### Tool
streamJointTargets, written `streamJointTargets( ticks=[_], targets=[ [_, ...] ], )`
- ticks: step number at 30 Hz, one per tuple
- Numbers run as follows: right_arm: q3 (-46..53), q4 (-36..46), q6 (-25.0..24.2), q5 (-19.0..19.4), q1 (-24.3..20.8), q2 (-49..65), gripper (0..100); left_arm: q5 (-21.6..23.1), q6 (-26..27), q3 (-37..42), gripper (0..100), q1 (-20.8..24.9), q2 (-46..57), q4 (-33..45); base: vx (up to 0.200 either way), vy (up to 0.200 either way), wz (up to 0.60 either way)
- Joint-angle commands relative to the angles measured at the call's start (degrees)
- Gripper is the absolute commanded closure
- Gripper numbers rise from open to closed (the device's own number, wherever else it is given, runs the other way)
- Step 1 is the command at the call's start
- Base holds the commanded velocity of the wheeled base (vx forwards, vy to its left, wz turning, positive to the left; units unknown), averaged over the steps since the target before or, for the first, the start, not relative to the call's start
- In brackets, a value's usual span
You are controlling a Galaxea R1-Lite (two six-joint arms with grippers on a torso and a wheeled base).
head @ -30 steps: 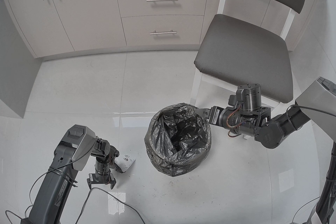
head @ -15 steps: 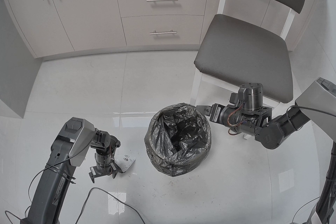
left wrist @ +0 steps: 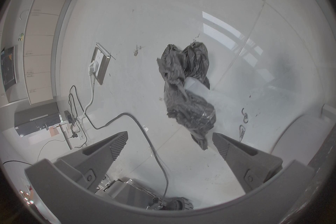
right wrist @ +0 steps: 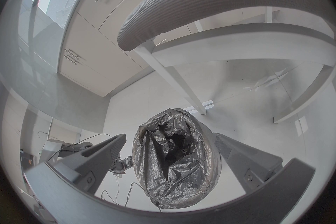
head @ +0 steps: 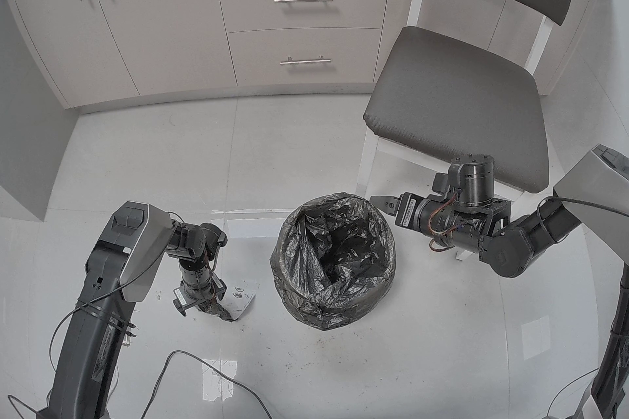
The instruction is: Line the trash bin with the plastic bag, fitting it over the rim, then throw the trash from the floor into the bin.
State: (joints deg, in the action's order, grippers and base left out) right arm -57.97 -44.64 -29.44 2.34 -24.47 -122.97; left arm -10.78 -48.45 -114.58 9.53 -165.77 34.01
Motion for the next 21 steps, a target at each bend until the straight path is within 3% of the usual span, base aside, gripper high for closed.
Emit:
streamJointTargets(
  ticks=[1, 10, 21],
  targets=[
    [-0.13, -0.01, 0.00, 0.12, 0.38, -0.26, 0, -0.12, -0.16, -0.01, 0, -0.13, 0.62, -0.53, 0.000, 0.000, 0.00],
    [0.22, -2.38, 0.00, -0.06, 0.38, -0.61, 0, -2.58, 3.27, -0.01, 0, -1.80, -1.93, -4.39, 0.000, 0.000, 0.00],
    [1.54, -5.28, 0.17, 0.03, 0.56, -0.70, 0, -2.23, 7.66, -0.01, 0, -2.50, -4.12, -12.74, 0.000, 0.000, 0.00]
  ],
)
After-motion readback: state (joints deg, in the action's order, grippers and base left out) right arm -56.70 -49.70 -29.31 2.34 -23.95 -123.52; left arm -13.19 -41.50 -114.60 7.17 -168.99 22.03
